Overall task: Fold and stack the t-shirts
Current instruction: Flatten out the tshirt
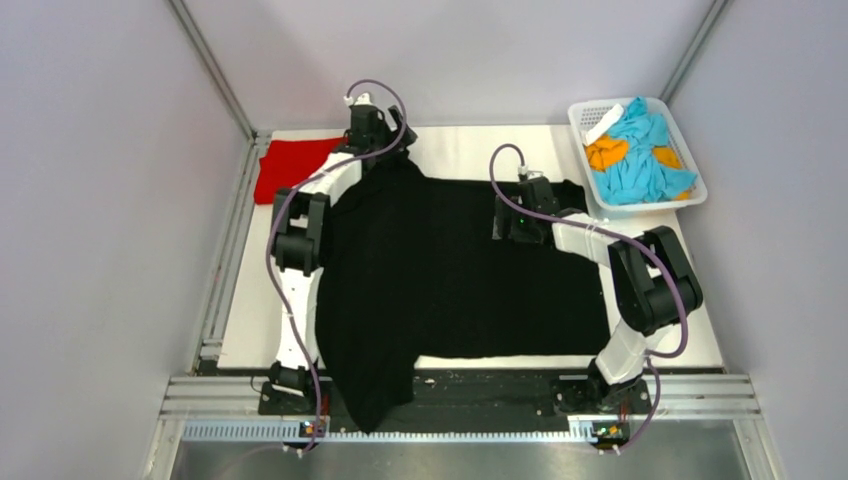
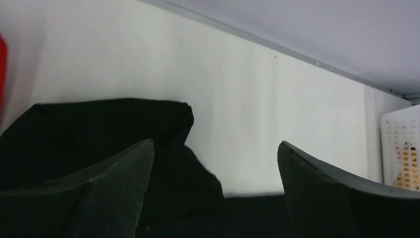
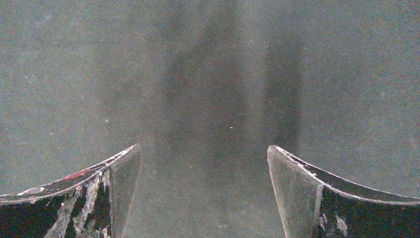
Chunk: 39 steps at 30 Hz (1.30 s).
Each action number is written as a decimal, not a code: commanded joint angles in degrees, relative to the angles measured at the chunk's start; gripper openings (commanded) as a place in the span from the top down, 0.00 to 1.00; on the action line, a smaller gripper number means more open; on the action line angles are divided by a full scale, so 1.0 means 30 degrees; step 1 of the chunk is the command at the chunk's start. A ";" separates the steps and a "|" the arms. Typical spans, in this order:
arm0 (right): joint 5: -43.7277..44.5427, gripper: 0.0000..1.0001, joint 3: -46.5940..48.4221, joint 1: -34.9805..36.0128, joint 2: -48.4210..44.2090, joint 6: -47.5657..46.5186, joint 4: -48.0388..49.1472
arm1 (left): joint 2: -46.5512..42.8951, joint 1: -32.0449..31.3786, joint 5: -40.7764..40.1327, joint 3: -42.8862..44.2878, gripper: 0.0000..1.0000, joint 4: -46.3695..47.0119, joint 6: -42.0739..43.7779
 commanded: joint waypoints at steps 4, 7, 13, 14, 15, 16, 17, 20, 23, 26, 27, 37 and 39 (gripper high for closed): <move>0.0234 0.06 0.0135 0.0137 0.0208 0.0126 0.0083 | -0.4639 0.0090 -0.1357 -0.5702 0.01 0.2920 0.1485; 0.0224 0.06 -0.0032 0.0138 0.0106 0.0201 0.0167 | -0.3605 0.0118 -0.1018 -0.4653 0.01 0.2124 0.1294; 0.0310 0.06 -0.0088 0.0144 0.0012 0.0100 0.0015 | -0.1088 0.0199 -0.2343 -0.1504 0.01 0.0599 0.0729; 0.0373 0.05 -0.0099 0.0138 -0.0024 0.0074 0.0037 | -0.0906 0.0207 -0.2564 -0.1263 0.01 0.0318 0.0701; 0.0429 0.06 -0.0104 0.0137 -0.0025 0.0067 0.0029 | -0.0817 0.0230 -0.2888 -0.1287 0.01 0.0312 0.0584; 0.0447 0.05 -0.0090 0.0137 0.0019 0.0077 0.0042 | -0.0759 0.0251 -0.3163 -0.1397 0.01 0.0421 0.0492; 0.0445 0.06 -0.0066 0.0137 0.0050 0.0075 0.0029 | -0.0674 0.0279 -0.3406 -0.1608 0.01 0.0636 0.0375; 0.0360 0.05 -0.0065 0.0137 0.0171 0.0063 0.0042 | -0.0304 0.0499 -0.3300 -0.1812 0.01 0.0790 -0.0523; 0.0493 0.06 -0.0076 0.0137 0.0219 0.0044 0.0016 | 0.0168 0.0596 -0.3557 -0.1758 0.01 0.0866 -0.1182; 0.0486 0.06 -0.0070 0.0144 0.0245 0.0030 0.0039 | 0.0744 0.0589 -0.3876 -0.0905 0.01 0.0711 -0.1664; 0.0531 0.06 -0.0082 0.0145 0.0291 0.0017 0.0036 | 0.0835 0.0589 -0.3935 -0.0767 0.01 0.0617 -0.1748; 0.0554 0.06 0.0178 0.0155 0.0621 -0.0051 -0.0119 | 0.2712 0.0821 -0.3533 0.2109 0.01 0.2394 -0.3771; 0.0662 0.06 0.0233 0.0146 0.0683 -0.0054 -0.0223 | 0.3462 0.0852 -0.3888 0.3538 0.01 0.2655 -0.4320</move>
